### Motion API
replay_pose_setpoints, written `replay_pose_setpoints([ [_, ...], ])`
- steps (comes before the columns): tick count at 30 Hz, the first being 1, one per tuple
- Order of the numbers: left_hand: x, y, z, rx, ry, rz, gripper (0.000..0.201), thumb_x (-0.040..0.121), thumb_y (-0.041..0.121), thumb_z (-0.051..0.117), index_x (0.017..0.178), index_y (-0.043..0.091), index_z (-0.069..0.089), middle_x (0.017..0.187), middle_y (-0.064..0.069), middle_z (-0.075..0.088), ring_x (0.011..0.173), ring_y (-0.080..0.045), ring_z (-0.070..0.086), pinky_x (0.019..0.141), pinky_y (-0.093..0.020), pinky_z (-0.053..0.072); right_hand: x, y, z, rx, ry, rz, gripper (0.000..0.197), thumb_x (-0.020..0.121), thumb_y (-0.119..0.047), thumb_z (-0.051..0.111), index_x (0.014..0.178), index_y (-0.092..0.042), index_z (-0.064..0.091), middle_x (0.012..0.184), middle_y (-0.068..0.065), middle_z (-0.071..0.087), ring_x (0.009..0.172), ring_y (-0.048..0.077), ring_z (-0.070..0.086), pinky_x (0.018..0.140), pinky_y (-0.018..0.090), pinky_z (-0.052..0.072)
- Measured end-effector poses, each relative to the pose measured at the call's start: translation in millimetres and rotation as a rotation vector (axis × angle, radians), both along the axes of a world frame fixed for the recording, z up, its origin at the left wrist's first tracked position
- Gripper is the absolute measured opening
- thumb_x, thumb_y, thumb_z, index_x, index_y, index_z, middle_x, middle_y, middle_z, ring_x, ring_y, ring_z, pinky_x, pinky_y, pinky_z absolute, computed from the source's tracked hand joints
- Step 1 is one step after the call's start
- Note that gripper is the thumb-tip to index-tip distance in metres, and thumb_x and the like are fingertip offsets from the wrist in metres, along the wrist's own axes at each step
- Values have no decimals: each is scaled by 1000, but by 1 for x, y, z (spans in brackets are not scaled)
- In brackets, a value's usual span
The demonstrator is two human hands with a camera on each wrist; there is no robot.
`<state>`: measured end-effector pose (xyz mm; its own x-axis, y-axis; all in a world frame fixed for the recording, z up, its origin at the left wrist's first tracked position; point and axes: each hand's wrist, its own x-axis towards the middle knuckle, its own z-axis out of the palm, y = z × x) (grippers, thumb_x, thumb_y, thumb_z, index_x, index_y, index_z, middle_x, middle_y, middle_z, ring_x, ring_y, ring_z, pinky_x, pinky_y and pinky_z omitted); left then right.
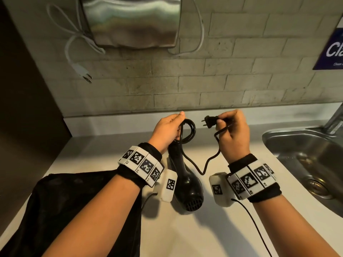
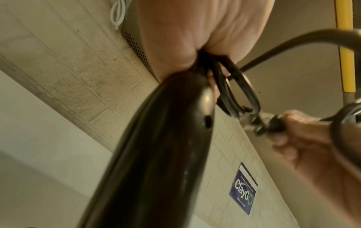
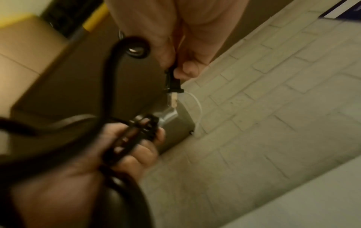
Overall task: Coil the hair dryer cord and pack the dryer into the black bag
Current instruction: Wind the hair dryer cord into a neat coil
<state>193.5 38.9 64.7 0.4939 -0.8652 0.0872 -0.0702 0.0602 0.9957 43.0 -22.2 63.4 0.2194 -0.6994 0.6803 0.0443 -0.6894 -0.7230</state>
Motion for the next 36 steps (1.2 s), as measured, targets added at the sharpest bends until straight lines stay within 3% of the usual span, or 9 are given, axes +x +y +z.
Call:
replay_pose_setpoints([
  [5,0,-2,-2,2,-22,0,28,91,43,47,77,23,62,47,12,39,52,-11,37,52,-24,32,6,22,9,15,19,187,24,79,-8,50,79,-32,48,79,-8,54,73,1,55,71,21,47],
  [8,-3,-1,1,2,-41,-16,27,93,41,45,80,24,62,57,6,47,56,-10,43,53,-23,36,13,27,6,46,91,172,25,79,-9,53,77,-34,47,78,-8,55,79,21,60,73,33,51],
  [11,-4,-1,1,0,-70,-12,28,93,41,45,80,23,62,67,3,54,62,-11,50,54,-21,40,19,28,2,40,159,98,31,81,1,56,76,-28,47,77,-5,57,77,21,62,69,32,54],
  [16,-5,-2,-1,-22,-53,-56,30,91,44,46,79,24,65,83,-5,64,84,-22,60,84,-42,51,29,32,1,18,235,57,13,80,5,53,85,-7,56,88,17,64,80,27,63,74,37,54],
  [19,-7,-2,-1,-29,-67,-52,31,83,50,48,76,26,67,89,-9,66,90,-26,63,92,-46,49,32,35,1,-43,304,10,12,78,6,53,84,-4,56,87,11,59,75,18,55,71,29,48],
  [23,-5,-2,-1,-1,-84,-62,33,84,53,46,75,29,67,88,-7,66,91,-30,61,82,-42,48,33,33,1,-91,356,-113,5,80,-4,58,83,-3,54,86,8,49,74,25,54,66,40,49],
  [26,-2,0,-1,12,-65,-82,32,90,48,44,79,26,65,86,-5,65,87,-24,57,80,-42,47,34,27,3,26,344,-116,18,79,-17,63,87,-10,49,81,1,47,70,15,47,65,33,44],
  [34,-4,5,3,31,-61,-140,24,92,43,46,91,31,66,92,1,69,89,-17,63,73,-30,49,43,28,1,240,318,226,38,81,4,48,117,-5,42,95,7,57,85,23,59,78,38,53],
  [36,-2,6,2,37,-67,-134,24,90,45,47,93,31,67,98,-3,70,98,-24,63,82,-35,50,43,27,0,279,310,258,41,80,6,46,119,-7,41,92,11,59,81,27,61,76,41,53],
])
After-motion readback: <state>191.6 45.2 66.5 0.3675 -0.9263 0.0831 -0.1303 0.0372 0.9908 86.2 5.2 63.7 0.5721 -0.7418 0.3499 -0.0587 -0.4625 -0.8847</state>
